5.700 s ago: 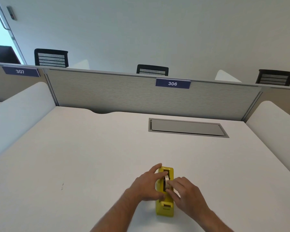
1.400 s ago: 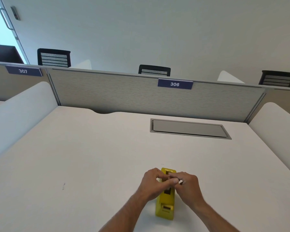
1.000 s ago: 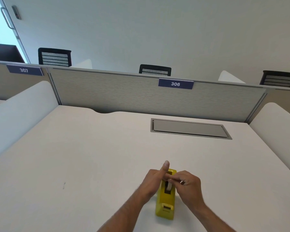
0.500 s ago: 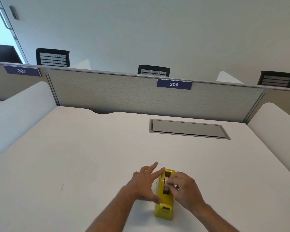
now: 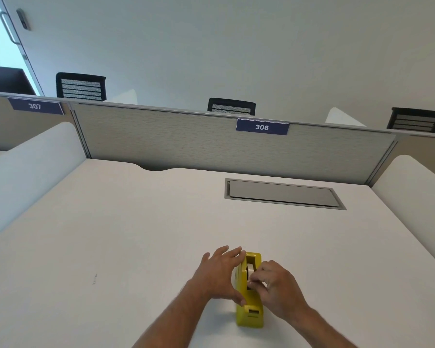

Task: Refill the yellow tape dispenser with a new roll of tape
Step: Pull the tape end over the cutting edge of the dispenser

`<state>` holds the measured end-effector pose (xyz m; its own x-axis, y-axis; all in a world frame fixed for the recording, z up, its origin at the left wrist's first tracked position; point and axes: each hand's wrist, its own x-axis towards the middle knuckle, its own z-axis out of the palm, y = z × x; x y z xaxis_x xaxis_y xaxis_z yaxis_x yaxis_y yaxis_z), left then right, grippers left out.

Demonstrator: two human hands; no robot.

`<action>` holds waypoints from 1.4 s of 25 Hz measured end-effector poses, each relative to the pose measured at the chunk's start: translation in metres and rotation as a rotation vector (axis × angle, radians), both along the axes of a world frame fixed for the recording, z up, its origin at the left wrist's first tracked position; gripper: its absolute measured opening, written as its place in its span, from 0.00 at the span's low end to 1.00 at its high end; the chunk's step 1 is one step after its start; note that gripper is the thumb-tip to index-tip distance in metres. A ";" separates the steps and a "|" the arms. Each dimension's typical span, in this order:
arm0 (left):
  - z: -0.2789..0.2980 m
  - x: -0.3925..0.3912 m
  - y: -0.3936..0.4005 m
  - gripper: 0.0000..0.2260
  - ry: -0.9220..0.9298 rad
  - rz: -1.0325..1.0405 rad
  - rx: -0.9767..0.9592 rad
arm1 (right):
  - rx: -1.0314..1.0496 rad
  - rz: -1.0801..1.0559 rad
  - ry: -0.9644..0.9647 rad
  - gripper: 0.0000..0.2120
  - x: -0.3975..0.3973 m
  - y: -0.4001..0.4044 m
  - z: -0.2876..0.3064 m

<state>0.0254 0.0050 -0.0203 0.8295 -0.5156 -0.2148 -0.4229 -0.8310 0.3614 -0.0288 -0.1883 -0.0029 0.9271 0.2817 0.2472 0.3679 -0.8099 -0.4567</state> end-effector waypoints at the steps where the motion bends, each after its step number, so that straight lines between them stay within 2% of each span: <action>1: 0.000 0.000 -0.001 0.54 0.004 0.004 0.001 | 0.005 0.000 0.007 0.02 -0.001 -0.001 0.000; 10: 0.000 0.002 -0.004 0.55 0.017 0.028 0.006 | 0.108 -0.058 0.079 0.03 -0.019 -0.002 -0.003; 35: -0.005 0.002 -0.006 0.55 0.029 0.063 -0.011 | 0.305 -0.157 0.108 0.13 -0.054 -0.003 -0.025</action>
<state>0.0278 -0.0009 -0.0255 0.8537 -0.4650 -0.2343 -0.3590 -0.8516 0.3820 -0.0826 -0.1910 -0.0276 0.9785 0.0617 0.1966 0.1862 -0.6732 -0.7156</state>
